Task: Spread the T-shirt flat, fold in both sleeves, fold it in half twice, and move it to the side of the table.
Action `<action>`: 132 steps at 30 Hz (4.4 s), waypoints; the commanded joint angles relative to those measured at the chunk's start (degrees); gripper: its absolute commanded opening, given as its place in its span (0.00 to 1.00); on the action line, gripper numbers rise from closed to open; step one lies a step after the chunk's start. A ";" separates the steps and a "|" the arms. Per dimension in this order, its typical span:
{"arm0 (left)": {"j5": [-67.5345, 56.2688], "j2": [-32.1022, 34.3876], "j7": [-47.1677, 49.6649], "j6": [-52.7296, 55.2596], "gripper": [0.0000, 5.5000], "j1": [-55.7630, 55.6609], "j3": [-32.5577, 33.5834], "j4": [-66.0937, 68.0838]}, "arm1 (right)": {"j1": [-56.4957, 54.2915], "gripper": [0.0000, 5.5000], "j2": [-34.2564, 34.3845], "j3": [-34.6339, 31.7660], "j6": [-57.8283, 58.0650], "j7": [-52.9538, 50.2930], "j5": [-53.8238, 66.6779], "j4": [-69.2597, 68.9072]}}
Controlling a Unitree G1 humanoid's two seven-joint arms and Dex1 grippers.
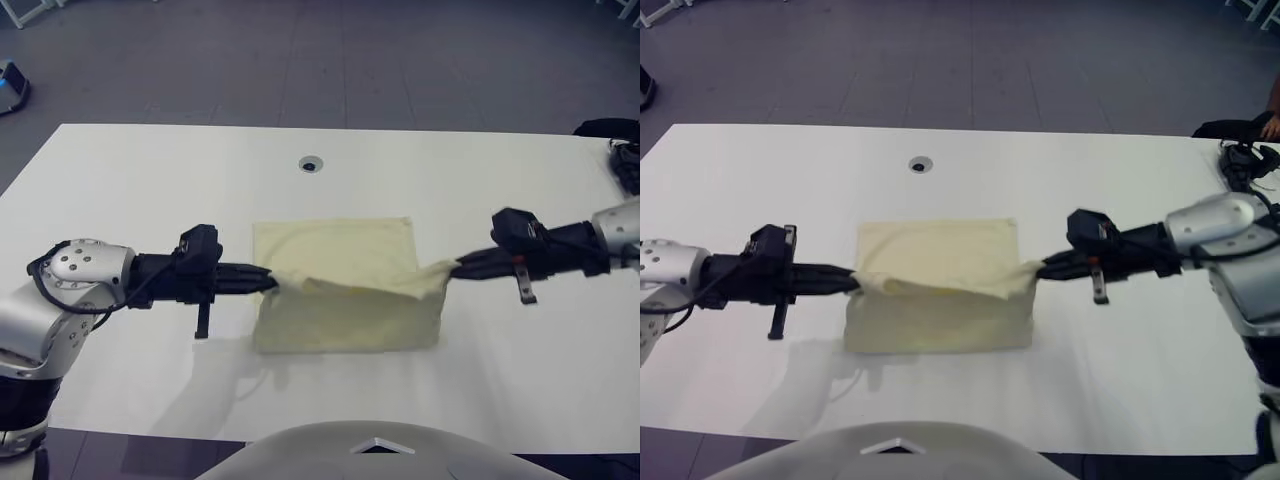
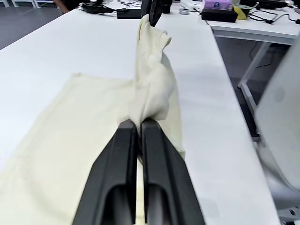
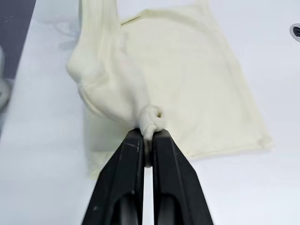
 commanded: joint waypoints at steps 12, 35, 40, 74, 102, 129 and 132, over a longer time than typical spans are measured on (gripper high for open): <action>25.26 -15.76 5.77 -19.41 0.00 -15.44 -11.03 31.40 | -9.39 0.01 14.84 11.39 -4.38 -4.44 -13.85 21.01; 32.89 -23.68 14.69 -33.37 0.00 -20.07 -7.76 45.09 | -14.44 0.01 20.17 6.73 -6.51 -10.22 -15.66 30.34; 33.86 -24.03 16.27 -33.58 0.00 -20.13 -7.29 46.27 | -14.20 0.01 22.50 7.76 -9.57 -11.62 -17.81 33.15; 43.84 -30.41 42.19 -37.35 0.66 -25.61 -4.89 58.69 | -17.36 0.65 36.41 1.34 -25.40 -41.61 -27.44 54.97; 45.03 -25.41 41.07 -28.83 0.98 -4.45 -3.27 18.93 | 1.65 0.98 4.27 16.77 -46.28 -17.57 -44.25 25.61; 55.55 -18.16 27.37 -37.08 0.98 1.79 -18.36 19.99 | 27.18 0.98 3.06 -0.51 -0.55 -19.83 -10.29 -40.32; 57.30 -19.33 28.08 -38.04 0.98 0.59 -20.52 21.46 | 27.51 0.98 2.20 -2.37 -1.64 -19.49 -9.91 -39.79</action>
